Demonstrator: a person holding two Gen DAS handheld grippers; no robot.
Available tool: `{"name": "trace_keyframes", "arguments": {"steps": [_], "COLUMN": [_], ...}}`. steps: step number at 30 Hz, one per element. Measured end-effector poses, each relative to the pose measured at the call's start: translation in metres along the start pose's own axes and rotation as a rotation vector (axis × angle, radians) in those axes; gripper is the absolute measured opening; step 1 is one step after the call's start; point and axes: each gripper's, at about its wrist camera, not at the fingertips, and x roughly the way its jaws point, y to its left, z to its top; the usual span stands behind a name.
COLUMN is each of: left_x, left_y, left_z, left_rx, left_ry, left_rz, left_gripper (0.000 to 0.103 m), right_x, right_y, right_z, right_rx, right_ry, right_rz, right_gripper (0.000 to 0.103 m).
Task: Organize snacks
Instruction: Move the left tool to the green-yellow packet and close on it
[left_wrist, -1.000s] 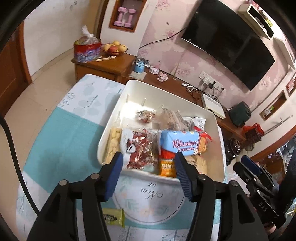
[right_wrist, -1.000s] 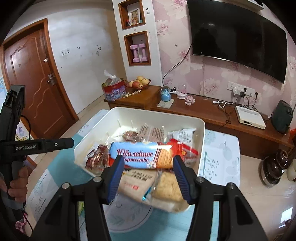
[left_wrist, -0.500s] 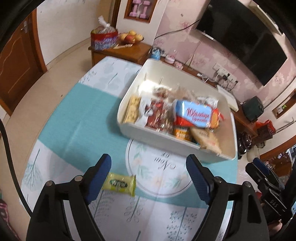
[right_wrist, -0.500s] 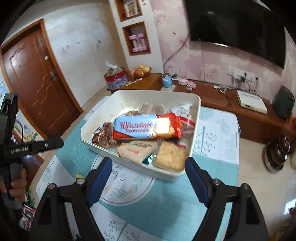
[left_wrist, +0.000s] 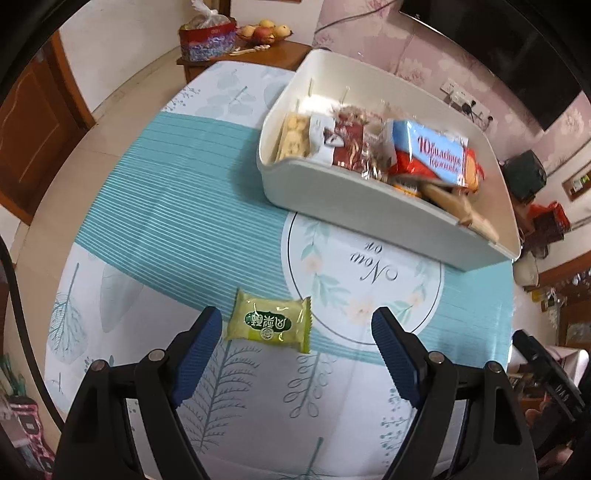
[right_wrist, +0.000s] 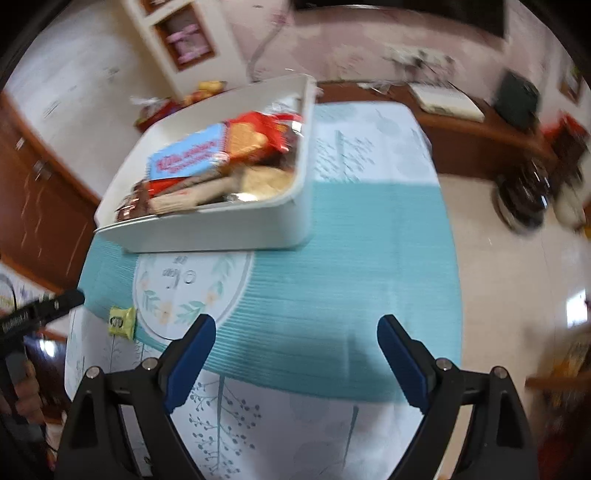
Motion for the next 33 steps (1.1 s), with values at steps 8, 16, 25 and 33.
{"name": "trace_keyframes", "arguments": {"steps": [8,16,25,33], "left_x": [0.022,0.04,0.06,0.07], "left_y": [0.005,0.008,0.014,0.017], "left_z": [-0.016,-0.014,-0.013,-0.011], "left_rx": [0.102,0.172,0.216,0.235], "left_ry": [-0.019,0.011,0.07,0.102], "left_rz": [-0.023,-0.047,-0.058,-0.053], "left_gripper": [0.082,0.082,0.082,0.07], "right_x": [-0.033,-0.045,-0.048,-0.047], "right_y": [0.012,0.037,0.059,0.069], "right_z": [-0.031,-0.047,-0.066,-0.076], "right_rx": [0.146,0.183,0.243,0.286], "right_ry": [-0.168,-0.249,-0.255,-0.256], "right_rz": [-0.104,-0.139,-0.152,-0.155], "right_gripper": [0.091,0.098,0.098,0.098]}}
